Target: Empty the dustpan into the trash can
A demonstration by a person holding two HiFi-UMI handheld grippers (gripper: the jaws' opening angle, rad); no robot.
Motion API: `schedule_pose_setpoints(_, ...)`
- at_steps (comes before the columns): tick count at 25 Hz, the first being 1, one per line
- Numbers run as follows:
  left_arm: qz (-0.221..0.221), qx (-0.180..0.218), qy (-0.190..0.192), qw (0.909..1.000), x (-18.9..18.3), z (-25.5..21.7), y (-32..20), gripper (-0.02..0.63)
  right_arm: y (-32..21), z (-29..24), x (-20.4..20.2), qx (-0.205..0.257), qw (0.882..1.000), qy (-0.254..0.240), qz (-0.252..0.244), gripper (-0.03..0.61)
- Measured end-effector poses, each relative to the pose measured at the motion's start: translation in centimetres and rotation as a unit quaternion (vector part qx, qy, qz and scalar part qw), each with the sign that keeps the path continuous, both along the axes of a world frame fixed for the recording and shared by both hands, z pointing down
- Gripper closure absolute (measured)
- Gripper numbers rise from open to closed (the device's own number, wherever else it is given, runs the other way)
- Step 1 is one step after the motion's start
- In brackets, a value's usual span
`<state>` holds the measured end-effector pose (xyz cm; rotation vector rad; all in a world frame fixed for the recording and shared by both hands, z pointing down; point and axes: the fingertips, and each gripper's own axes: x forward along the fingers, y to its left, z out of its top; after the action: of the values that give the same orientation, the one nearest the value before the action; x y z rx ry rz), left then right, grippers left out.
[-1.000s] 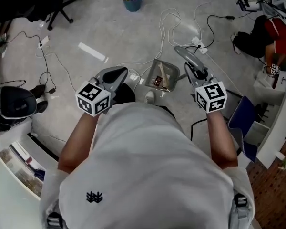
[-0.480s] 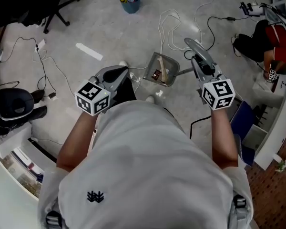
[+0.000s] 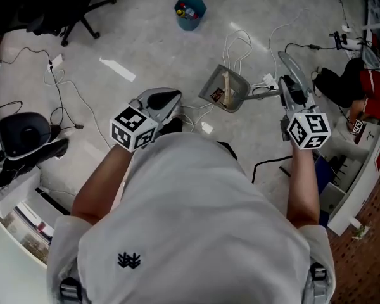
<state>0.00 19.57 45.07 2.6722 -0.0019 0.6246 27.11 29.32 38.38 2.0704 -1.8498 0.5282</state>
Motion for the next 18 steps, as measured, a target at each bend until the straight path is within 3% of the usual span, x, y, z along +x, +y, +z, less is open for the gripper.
schedule_pose_setpoints(7, -0.02, -0.005, 0.017, 0.9996, -2.2, -0.6, -9.3, 0.56, -11.3, -3.3, 1.4, 0.024, 1.0, 0.008, 0.015, 0.526)
schedule_pose_setpoints(18, -0.107, -0.021, 0.016, 0.9939, -6.1, 1.0, -15.0, 0.558, -25.2, -6.0, 3.4, 0.051, 0.998, 0.027, -0.027, 0.526)
